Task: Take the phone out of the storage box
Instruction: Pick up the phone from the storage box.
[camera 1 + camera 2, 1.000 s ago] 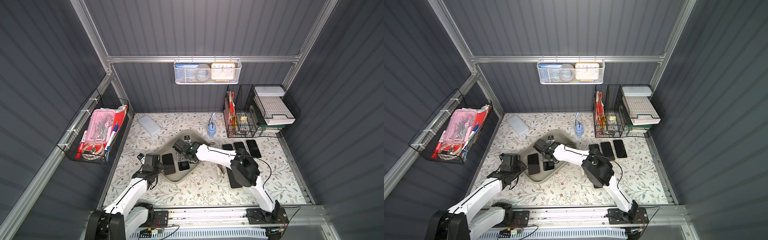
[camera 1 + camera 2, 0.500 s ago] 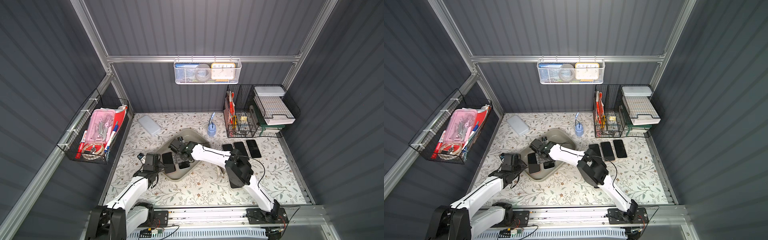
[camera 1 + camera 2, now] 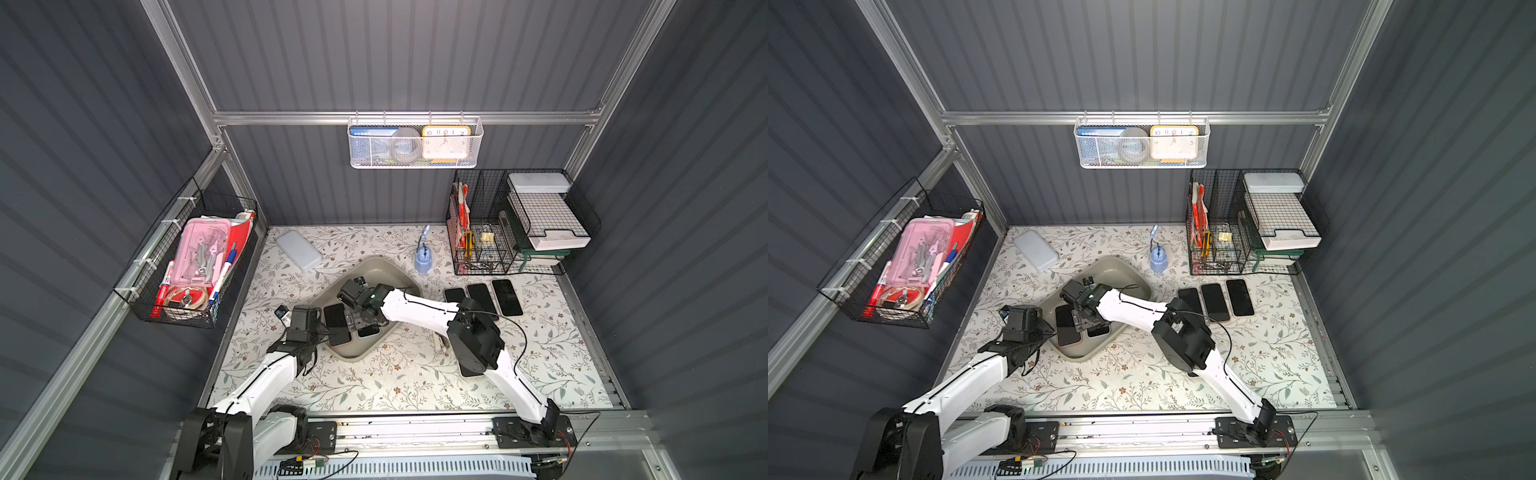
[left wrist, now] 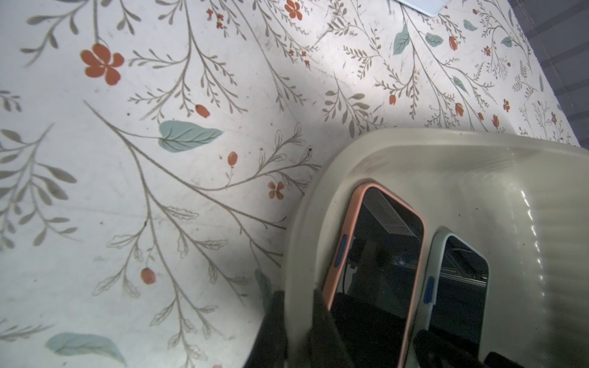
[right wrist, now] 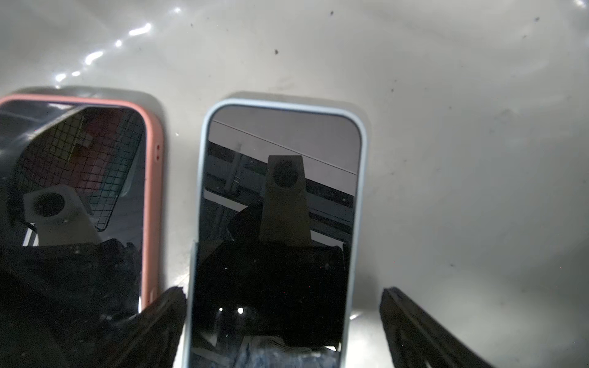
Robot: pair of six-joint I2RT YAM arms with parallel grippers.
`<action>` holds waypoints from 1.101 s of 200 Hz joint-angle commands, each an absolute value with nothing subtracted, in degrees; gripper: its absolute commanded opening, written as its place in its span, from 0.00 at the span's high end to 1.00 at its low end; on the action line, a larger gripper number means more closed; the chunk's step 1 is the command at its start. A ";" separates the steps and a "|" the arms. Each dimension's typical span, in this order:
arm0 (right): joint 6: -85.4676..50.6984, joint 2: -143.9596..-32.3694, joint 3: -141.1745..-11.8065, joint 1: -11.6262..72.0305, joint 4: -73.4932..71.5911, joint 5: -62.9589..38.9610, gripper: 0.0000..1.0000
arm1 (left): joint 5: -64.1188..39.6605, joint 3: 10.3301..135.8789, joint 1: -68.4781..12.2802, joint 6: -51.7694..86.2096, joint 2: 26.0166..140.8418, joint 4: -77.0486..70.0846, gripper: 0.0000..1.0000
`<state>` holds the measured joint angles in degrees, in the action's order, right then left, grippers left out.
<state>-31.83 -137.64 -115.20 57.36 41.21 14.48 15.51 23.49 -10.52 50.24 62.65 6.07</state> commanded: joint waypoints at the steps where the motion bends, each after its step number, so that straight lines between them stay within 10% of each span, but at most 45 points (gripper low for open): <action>1: -30.23 -139.36 -116.72 58.01 43.11 14.77 0.01 | 17.11 22.72 -10.28 51.20 63.60 4.93 1.00; 69: -31.34 -142.25 -119.01 57.96 46.59 15.80 0.06 | 16.88 22.94 -10.29 51.11 64.17 4.70 1.00; 148: -29.11 -139.71 -120.53 57.83 45.32 17.00 0.34 | 17.02 23.00 -10.28 51.10 63.67 5.27 0.90; 220: -23.47 -132.18 -125.51 56.02 43.79 18.57 0.41 | 17.84 23.00 -10.28 51.76 61.49 6.83 0.43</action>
